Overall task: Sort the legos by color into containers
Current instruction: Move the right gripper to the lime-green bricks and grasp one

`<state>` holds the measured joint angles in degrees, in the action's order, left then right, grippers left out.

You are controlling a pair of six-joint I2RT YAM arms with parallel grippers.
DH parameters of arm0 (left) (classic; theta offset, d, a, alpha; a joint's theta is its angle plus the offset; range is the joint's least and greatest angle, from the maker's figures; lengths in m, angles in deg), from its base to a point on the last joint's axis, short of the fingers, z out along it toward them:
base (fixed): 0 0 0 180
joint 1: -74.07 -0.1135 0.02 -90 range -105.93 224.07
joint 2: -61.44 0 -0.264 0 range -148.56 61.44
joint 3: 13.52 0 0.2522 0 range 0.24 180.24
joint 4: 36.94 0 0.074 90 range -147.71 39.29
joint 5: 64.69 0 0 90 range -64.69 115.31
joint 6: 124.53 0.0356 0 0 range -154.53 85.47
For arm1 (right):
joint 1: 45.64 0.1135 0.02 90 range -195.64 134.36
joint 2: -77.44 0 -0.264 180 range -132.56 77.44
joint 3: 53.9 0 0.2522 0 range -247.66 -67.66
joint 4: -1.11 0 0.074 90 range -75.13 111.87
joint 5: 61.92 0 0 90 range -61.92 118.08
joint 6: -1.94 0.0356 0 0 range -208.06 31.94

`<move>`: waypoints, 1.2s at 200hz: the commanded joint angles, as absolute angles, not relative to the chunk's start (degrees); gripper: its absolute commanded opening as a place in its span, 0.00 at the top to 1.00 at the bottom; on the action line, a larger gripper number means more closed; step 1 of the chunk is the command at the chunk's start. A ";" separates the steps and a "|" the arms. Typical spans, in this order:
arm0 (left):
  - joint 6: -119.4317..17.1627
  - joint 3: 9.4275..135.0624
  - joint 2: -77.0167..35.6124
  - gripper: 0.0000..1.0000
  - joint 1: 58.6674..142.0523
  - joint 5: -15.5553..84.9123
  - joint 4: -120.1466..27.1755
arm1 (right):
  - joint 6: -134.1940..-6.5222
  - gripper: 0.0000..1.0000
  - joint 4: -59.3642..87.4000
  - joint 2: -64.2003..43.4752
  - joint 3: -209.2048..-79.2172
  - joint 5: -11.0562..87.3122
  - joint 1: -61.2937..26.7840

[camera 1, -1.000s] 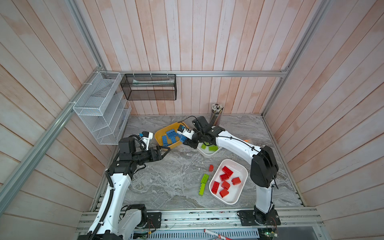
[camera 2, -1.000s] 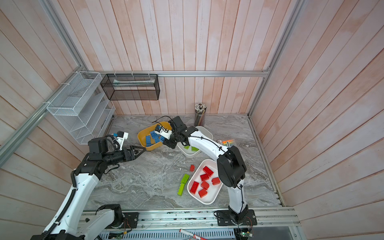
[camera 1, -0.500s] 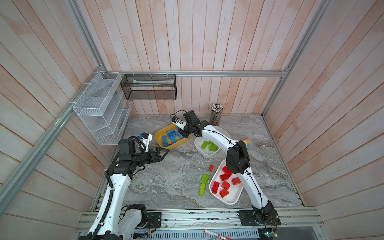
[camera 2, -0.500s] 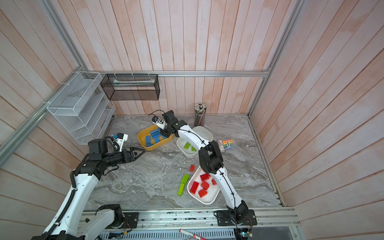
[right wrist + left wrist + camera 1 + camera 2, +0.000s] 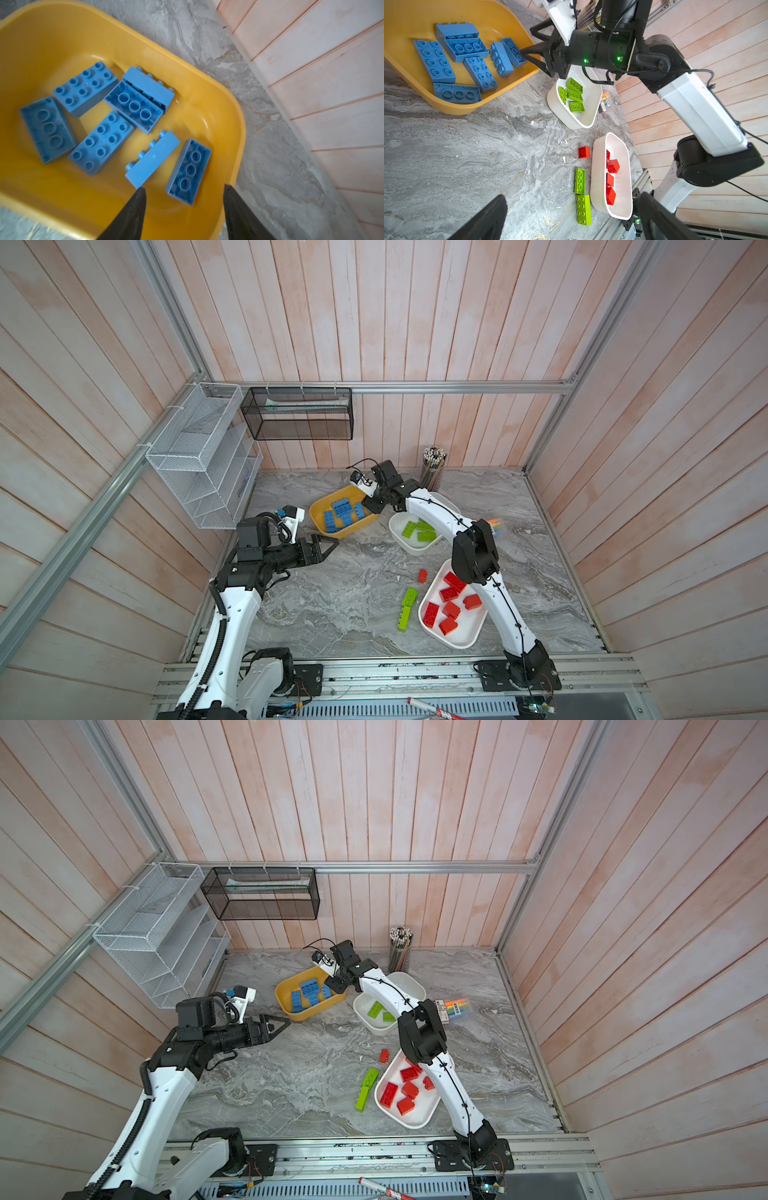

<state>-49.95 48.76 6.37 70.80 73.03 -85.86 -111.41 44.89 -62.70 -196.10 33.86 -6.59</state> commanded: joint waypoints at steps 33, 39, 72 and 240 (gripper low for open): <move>-50.06 47.10 6.77 0.00 70.47 75.05 -84.13 | -95.31 0.40 41.78 -37.94 -170.10 38.39 -5.45; -50.15 46.97 6.82 0.00 70.47 75.06 -84.06 | -91.91 0.39 41.15 -35.05 -166.56 38.17 -4.99; -50.67 45.88 6.70 0.00 70.47 75.55 -82.97 | -70.47 0.39 39.21 -21.49 -149.24 32.75 -0.82; -53.51 40.06 9.13 0.00 70.47 78.29 -73.50 | -8.32 0.33 63.30 -14.51 -136.32 27.71 19.57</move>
